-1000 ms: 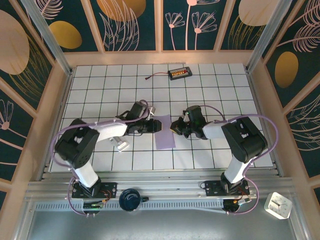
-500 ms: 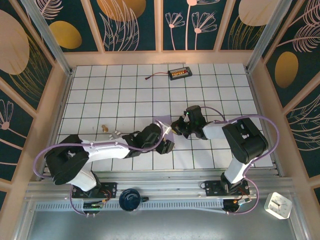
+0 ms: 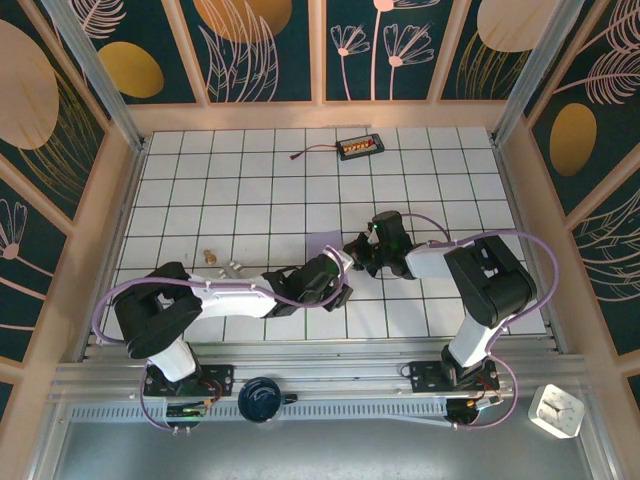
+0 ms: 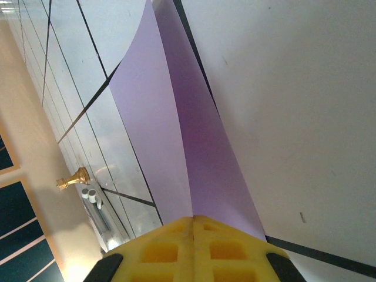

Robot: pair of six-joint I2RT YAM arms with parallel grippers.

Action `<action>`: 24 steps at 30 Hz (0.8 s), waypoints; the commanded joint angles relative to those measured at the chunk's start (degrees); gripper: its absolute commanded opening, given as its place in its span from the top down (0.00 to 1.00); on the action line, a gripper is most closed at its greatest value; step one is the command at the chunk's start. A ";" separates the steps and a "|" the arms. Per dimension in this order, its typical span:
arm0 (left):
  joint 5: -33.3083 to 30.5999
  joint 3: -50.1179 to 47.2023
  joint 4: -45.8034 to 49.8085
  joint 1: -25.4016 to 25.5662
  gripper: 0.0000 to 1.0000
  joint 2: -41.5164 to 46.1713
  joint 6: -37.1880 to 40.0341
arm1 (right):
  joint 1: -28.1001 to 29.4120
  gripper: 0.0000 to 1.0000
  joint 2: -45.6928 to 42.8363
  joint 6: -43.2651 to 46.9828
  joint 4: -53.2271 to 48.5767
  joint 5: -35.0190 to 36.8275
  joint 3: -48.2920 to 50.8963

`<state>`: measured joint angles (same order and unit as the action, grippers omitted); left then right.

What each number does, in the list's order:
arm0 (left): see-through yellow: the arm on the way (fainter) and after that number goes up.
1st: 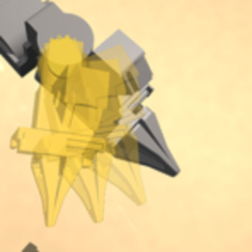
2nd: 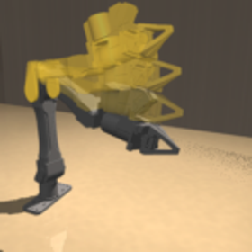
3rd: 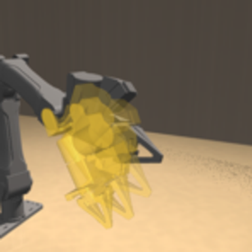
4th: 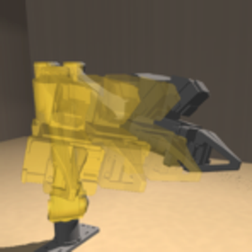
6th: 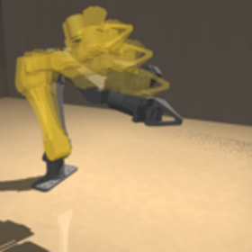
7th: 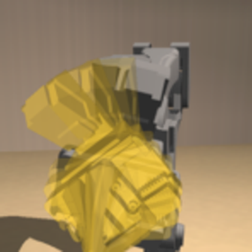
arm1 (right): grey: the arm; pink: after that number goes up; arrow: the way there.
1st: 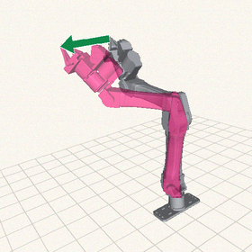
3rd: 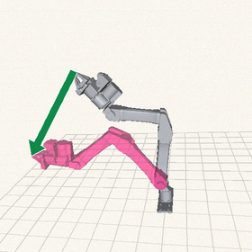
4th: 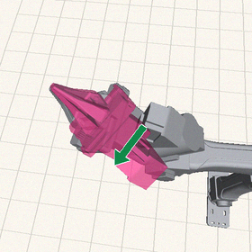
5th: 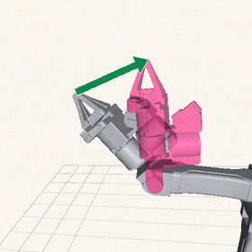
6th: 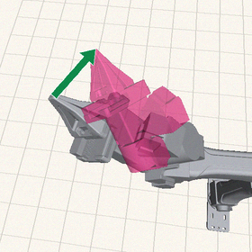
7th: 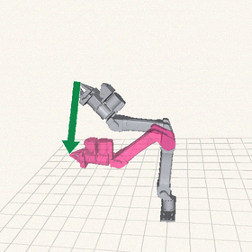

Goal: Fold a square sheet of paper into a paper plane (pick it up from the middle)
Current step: Fold the triangle a second time at the center of the table.

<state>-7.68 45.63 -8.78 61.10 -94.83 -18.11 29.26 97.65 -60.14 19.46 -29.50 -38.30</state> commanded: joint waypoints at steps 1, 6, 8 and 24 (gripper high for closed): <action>-1.02 1.44 0.75 0.15 0.53 -0.27 1.83 | 0.36 1.00 -0.65 0.46 -0.75 0.14 0.07; -1.46 2.56 3.10 0.16 0.66 -0.65 2.45 | 0.36 1.00 -0.22 0.69 -0.66 0.13 -0.09; -1.13 2.57 3.00 0.16 0.72 -0.54 2.30 | 0.36 1.00 0.07 0.90 -0.77 0.15 -0.19; 3.68 1.29 1.39 -0.91 1.00 -0.21 -0.66 | 0.21 0.99 0.53 1.94 -0.64 -0.04 -0.19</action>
<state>-7.05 47.05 -7.03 60.95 -95.53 -17.23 29.26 97.67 -59.90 19.44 -29.69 -38.30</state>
